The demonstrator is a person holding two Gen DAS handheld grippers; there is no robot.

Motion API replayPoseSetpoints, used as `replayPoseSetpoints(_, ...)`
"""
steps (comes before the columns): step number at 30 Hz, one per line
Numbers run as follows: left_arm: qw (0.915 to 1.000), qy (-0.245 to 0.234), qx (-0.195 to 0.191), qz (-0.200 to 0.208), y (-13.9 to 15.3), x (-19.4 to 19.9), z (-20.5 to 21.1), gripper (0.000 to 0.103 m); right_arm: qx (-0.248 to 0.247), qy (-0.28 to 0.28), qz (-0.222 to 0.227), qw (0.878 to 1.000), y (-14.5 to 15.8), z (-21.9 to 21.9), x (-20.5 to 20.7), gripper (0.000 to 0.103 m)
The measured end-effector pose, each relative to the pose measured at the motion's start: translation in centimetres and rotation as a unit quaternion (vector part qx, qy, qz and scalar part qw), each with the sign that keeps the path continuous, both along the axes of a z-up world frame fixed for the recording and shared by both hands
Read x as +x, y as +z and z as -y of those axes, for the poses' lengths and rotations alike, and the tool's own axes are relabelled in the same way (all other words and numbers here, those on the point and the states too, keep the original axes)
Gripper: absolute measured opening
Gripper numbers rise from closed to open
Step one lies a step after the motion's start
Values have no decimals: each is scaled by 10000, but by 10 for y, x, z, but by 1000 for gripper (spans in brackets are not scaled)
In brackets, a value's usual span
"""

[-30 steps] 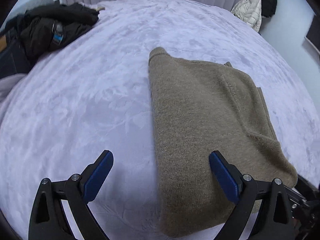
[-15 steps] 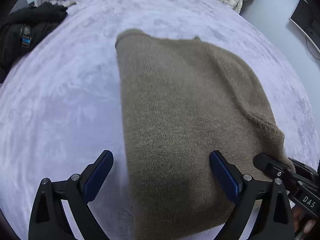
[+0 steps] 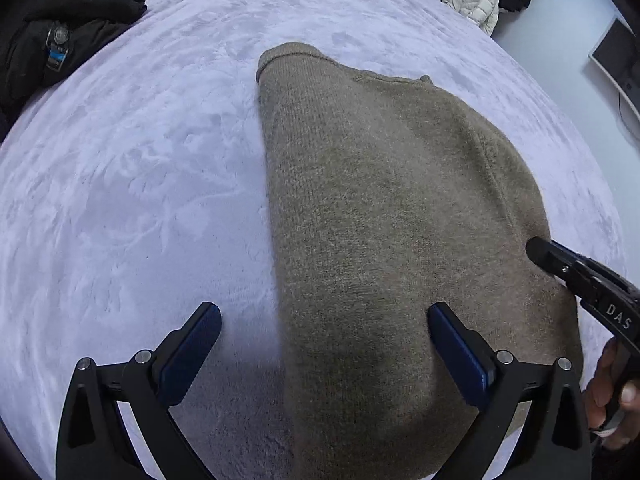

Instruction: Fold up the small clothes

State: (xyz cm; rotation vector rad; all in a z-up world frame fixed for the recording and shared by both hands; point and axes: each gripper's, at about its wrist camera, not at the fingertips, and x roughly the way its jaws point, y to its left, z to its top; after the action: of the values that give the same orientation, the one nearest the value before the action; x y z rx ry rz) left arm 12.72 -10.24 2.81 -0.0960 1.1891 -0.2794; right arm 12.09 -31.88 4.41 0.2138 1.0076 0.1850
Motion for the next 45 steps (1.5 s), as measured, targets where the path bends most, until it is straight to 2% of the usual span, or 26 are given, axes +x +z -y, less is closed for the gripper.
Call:
replayPoseSetpoints(1,9998,97,-137,-59,3,0,-6,103,-83,4,13,10000,0,2,1,18)
replayPoseSetpoints(3,9992,267,-287,79,16,-4,-15,103,-80,-206,53,9997,10,11,-4,29)
replayPoseSetpoints(4,9986,293,-380,213,24,-5,-16,103,-181,-269,280,9991,22,12,-11,30)
replayPoseSetpoints(6,9983,160,-471,300,32,-2,-10,103,-454,-61,821,9956,43,4,-20,36)
replayPoseSetpoints(8,9985,-43,-339,418,37,8,9,103,-707,372,1011,9917,54,-15,-14,43)
replayPoseSetpoints(9,9985,-121,-290,449,37,14,18,103,-815,558,984,9902,54,-25,-7,45)
replayPoseSetpoints(11,9990,-154,-135,391,31,35,31,103,-1008,899,650,9887,43,-42,18,46)
replayPoseSetpoints(13,10000,-54,38,15,10,63,31,103,-1171,974,61,9883,16,-43,51,43)
replayPoseSetpoints(14,9998,2,6,-181,-1,70,26,103,-1041,979,-119,9897,5,-39,61,43)
replayPoseSetpoints(15,9991,60,-211,-362,-9,77,20,103,-821,972,-162,9917,-1,-32,70,43)
replayPoseSetpoints(17,9957,294,-591,-654,-22,94,7,103,-676,829,3,9943,-1,-18,83,43)
replayPoseSetpoints(18,9948,335,-645,-710,-24,97,4,103,-647,750,-21,9951,-3,-14,89,45)
replayPoseSetpoints(20,9958,261,-525,-702,-21,101,5,103,-383,689,-127,9968,-9,-8,99,46)
replayPoseSetpoints(24,9995,293,73,-109,13,101,3,103,-828,888,-37,9926,-2,-21,98,49)
replayPoseSetpoints(25,9994,334,26,67,24,98,-3,103,-899,845,-10,9924,6,-23,94,49)
replayPoseSetpoints(27,9988,356,-154,298,40,90,-11,103,-969,714,355,9921,24,-25,83,53)
replayPoseSetpoints(28,9990,348,-48,284,40,85,-12,103,-1025,722,518,9908,32,-27,78,55)
replayPoseSetpoints(29,9993,282,113,215,36,82,-11,103,-1099,740,572,9895,34,-30,74,61)
replayPoseSetpoints(30,9993,180,303,146,29,78,-6,103,-1209,767,522,9883,33,-33,71,66)
replayPoseSetpoints(32,9983,-58,584,34,9,66,0,103,-1405,1003,112,9849,15,-41,68,67)
replayPoseSetpoints(33,9986,-117,520,8,4,62,0,103,-1560,1090,-78,9817,5,-44,65,67)
replayPoseSetpoints(34,9992,-101,387,7,3,57,-4,103,-1680,1084,-13,9798,2,-43,58,67)
replayPoseSetpoints(37,9999,-17,13,98,15,32,-30,103,-1562,945,119,9831,16,-28,25,70)
replayPoseSetpoints(41,9978,104,348,556,38,-1,-58,103,-1457,687,300,9865,38,8,-31,74)
replayPoseSetpoints(43,9974,108,296,647,43,-11,-66,103,-1527,414,334,9868,47,28,-54,75)
replayPoseSetpoints(45,9977,23,203,651,44,-17,-62,103,-1372,242,335,9897,51,36,-65,76)
